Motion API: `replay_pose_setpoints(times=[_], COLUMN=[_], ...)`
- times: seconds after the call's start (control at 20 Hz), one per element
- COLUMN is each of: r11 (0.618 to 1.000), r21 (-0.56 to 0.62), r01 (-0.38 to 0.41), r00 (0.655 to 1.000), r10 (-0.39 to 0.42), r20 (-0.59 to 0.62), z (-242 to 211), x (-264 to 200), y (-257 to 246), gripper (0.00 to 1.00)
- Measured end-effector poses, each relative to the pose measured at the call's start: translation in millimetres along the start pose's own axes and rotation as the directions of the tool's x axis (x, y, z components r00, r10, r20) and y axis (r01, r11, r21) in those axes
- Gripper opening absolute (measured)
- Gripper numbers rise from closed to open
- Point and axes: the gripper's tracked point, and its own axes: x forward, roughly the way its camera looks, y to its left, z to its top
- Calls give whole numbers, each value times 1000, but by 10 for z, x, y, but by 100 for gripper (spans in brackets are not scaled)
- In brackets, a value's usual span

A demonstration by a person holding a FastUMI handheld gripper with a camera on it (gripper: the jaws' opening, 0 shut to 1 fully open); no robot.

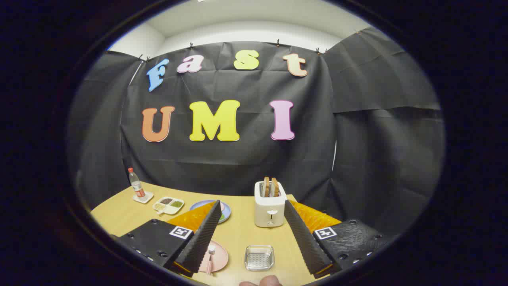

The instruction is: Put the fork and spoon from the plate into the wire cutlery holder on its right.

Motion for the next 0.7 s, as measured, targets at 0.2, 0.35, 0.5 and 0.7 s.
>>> replay_pose_setpoints(times=[0.2,0.35,0.5,0.7], r11=[1000,1000,999,999], r21=[-14,-16,-20,-19], r01=[-9,-5,-37,-34], r00=[1000,998,997,998], r10=[8,4,35,33], r20=[-28,-58,-72,-59], z=[-52,-158,-160,-112], x=[11,-18,-42,-10], y=[88,164,240,193], gripper=[96,96,96,95])
